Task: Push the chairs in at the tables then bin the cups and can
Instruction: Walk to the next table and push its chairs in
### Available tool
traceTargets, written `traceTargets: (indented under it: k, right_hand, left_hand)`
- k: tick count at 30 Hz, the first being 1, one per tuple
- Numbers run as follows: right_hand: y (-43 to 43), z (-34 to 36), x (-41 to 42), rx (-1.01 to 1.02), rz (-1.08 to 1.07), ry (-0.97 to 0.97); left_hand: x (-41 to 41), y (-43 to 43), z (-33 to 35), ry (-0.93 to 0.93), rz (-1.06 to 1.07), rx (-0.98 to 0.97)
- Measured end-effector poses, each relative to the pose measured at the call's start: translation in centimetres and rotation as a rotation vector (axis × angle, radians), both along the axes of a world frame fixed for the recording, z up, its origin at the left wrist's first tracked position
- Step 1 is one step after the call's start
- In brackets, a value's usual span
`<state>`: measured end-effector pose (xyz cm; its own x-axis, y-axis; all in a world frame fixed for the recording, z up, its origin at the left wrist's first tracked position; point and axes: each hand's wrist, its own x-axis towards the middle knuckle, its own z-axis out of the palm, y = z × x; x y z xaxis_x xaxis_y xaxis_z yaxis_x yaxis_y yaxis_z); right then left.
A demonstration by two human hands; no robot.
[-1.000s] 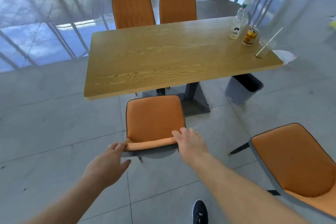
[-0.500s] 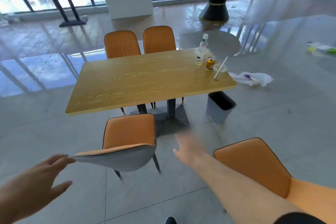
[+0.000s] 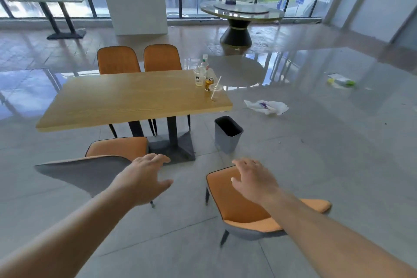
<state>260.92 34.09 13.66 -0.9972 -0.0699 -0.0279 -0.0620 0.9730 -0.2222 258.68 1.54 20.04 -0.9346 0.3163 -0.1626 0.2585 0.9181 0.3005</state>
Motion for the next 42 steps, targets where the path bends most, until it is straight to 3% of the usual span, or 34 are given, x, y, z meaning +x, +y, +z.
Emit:
traceTargets:
  k: [5, 10, 14, 17, 22, 28, 42]
  right_hand:
    - [11.5, -2.9, 1.3, -0.028, 0.029, -0.032]
    - [24.1, -9.4, 2.3, -0.080, 0.104, -0.236]
    - [33.1, -14.2, 3.9, 0.015, 0.209, -0.500]
    - [36.4, -16.8, 4.3, 0.066, 0.311, -0.536]
    - [35.9, -18.6, 3.2, 0.002, 0.353, -0.489]
    - [31.4, -19.0, 0.0, -0.007, 0.380, -0.474]
    - [9.1, -18.0, -16.1, -0.062, 0.358, -0.412]
  left_hand:
    - [3.0, 17.5, -5.1, -0.093, 0.002, 0.069]
    - [4.9, 32.5, -12.6, -0.241, 0.025, 0.024]
    - [7.0, 40.8, -18.8, -0.457, -0.054, -0.110]
    - [8.0, 43.3, -21.9, -0.518, -0.038, -0.210]
    - [7.7, 42.7, -23.6, -0.522, 0.105, -0.268]
    - [5.5, 38.2, -23.6, -0.466, 0.191, -0.206]
    - [-10.2, 14.5, -23.7, -0.276, 0.217, -0.051]
